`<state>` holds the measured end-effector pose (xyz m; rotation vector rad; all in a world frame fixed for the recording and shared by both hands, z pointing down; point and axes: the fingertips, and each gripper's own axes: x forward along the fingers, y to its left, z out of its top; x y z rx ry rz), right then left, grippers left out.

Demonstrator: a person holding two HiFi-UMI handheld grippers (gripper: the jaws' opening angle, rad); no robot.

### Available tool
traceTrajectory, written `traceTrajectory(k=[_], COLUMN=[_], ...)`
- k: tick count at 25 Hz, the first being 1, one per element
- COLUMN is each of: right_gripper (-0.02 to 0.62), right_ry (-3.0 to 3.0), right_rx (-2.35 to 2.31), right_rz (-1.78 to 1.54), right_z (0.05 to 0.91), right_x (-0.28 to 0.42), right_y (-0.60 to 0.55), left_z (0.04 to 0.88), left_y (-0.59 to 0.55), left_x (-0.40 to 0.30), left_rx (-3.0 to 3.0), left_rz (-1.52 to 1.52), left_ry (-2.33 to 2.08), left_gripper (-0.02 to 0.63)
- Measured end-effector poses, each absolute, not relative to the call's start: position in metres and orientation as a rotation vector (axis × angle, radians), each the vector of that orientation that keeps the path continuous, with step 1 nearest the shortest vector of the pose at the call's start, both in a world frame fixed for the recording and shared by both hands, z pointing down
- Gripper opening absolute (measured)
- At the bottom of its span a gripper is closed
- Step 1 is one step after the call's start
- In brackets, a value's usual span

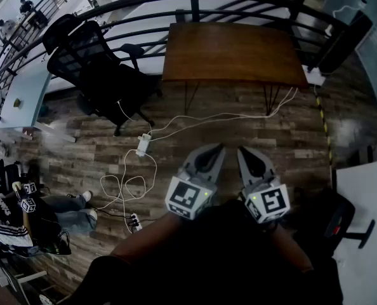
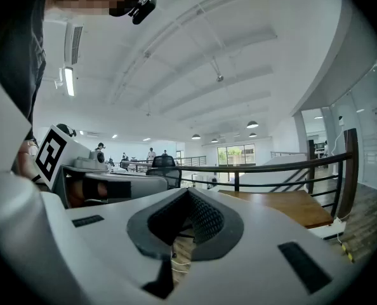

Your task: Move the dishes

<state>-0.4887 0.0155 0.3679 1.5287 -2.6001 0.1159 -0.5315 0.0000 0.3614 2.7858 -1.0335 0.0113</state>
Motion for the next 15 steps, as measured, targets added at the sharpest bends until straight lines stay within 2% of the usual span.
traceTrajectory(k=[9, 15], right_gripper=[0.008, 0.008], right_ry=[-2.573, -2.567], right_rx=[1.557, 1.608], right_rz=[0.093, 0.110], right_z=[0.364, 0.363], right_x=[-0.481, -0.453], right_y=[0.022, 0.028], left_z=[0.360, 0.358], left_y=[0.004, 0.006], left_x=[-0.523, -0.493], left_rx=[2.785, 2.822], left_rz=[-0.009, -0.004], left_ry=[-0.990, -0.946], left_gripper=[-0.005, -0.005])
